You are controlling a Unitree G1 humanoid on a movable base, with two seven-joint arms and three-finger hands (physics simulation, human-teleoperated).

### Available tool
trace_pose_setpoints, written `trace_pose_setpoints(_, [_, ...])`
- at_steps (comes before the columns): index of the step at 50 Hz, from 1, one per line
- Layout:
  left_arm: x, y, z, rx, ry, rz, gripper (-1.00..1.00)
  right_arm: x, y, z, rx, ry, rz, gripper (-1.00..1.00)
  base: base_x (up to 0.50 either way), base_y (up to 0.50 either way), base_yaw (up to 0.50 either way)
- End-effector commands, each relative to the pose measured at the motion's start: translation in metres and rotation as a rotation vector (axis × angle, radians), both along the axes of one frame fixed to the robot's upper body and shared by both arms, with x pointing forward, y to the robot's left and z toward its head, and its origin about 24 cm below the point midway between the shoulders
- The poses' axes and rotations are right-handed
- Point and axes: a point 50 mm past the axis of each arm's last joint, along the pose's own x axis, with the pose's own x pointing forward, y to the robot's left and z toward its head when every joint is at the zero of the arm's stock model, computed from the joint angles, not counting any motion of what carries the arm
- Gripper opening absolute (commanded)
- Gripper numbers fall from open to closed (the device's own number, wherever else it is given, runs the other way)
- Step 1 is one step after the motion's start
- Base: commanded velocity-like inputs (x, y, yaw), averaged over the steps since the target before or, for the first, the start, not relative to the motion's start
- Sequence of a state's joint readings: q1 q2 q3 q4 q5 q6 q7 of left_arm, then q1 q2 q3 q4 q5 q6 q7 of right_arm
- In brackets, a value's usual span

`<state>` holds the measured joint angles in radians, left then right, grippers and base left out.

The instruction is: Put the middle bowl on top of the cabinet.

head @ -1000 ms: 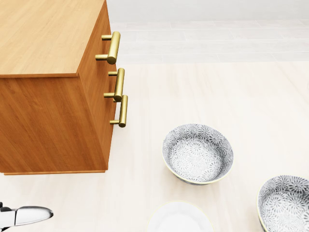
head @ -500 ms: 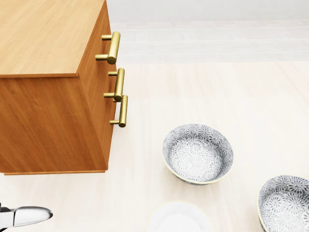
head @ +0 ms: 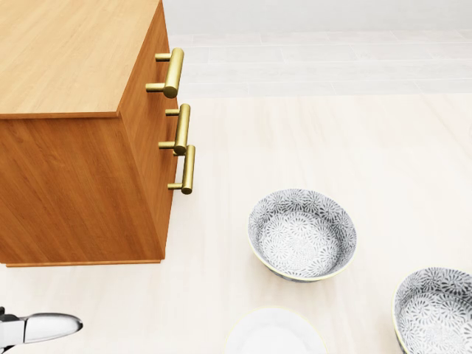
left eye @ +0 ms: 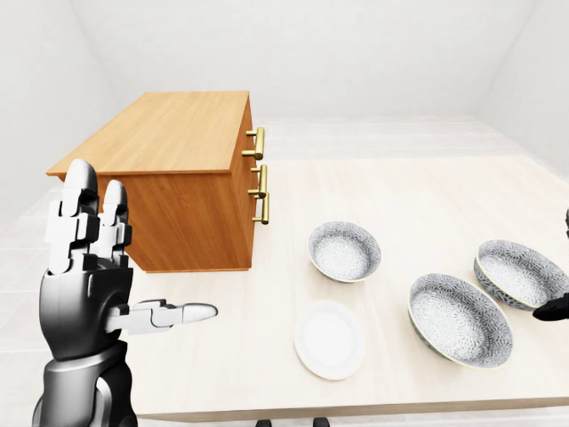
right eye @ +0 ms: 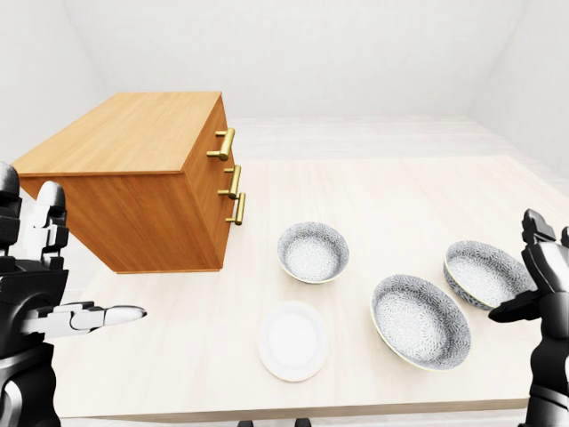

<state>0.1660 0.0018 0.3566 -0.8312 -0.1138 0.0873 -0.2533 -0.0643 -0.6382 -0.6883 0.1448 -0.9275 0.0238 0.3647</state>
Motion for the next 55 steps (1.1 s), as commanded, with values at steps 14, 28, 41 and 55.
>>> trace_pose_setpoints(14, [0.0, -0.001, 0.0, 0.002, -0.001, 0.004, 1.0, 0.003, -0.017, -0.013, 0.032, -0.001, -0.047, 1.0, 0.0, 0.0, 0.0])
trace_pose_setpoints(28, [0.0, -0.001, 0.001, 0.002, -0.003, 0.007, 1.0, 0.004, -0.015, -0.021, 0.031, 0.024, -0.04, 1.0, 0.0, 0.0, 0.0])
trace_pose_setpoints(41, [-0.001, -0.001, 0.002, 0.008, -0.01, 0.011, 1.0, 0.002, -0.014, -0.028, 0.03, 0.054, -0.042, 0.74, 0.0, 0.0, 0.0])
trace_pose_setpoints(55, [-0.002, 0.0, 0.002, 0.01, -0.008, 0.018, 1.0, 0.01, -0.008, -0.041, 0.036, 0.073, -0.026, 0.82, 0.0, 0.0, 0.0])
